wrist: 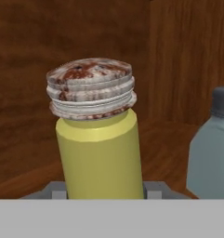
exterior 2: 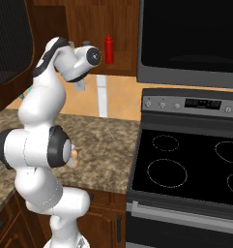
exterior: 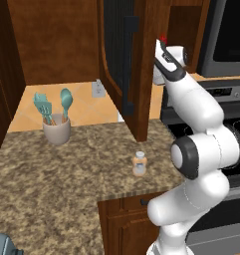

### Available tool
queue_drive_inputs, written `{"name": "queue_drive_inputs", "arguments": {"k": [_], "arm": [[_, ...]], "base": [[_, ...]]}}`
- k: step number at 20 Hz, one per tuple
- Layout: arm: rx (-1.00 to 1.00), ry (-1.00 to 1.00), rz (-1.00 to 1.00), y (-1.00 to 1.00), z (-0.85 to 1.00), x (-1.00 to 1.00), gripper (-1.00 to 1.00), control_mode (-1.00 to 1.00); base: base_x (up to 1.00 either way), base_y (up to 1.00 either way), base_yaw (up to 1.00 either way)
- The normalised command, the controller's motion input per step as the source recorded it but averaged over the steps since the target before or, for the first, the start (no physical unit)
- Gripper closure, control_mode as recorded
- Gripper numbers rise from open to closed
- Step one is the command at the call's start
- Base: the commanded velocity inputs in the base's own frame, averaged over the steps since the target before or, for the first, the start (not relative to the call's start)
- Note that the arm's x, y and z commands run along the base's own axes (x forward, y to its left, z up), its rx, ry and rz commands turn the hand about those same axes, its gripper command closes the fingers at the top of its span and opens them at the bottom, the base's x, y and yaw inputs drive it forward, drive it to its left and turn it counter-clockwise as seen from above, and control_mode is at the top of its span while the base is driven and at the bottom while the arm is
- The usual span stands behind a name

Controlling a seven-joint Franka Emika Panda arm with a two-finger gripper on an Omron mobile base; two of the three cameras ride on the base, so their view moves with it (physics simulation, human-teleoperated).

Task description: Put the shaker and condiment bottle from the counter next to their counterparts in the cabinet.

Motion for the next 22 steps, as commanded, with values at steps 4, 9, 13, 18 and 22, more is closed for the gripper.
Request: {"name": "queue_drive_inputs", "arguments": {"k": [4,9,13,18,22], "arm": [[0.00,0.00,0.00,0.00,-0.08,0.19,1.00,-1.00],[0.00,0.00,0.00,0.00,-0.15,0.16,-1.00,-1.00],[0.00,0.00,0.00,-0.01,-0.09,0.00,-1.00,-1.00],[0.00,0.00,0.00,0.00,-0.03,0.00,-1.00,-1.00],[0.01,0.00,0.00,0.00,0.00,-0.15,-1.00,-1.00]], "base": [[0.00,0.00,0.00],[0.00,0.00,0.00],[0.00,0.00,0.00],[0.00,0.00,0.00],[0.00,0.00,0.00]]}}
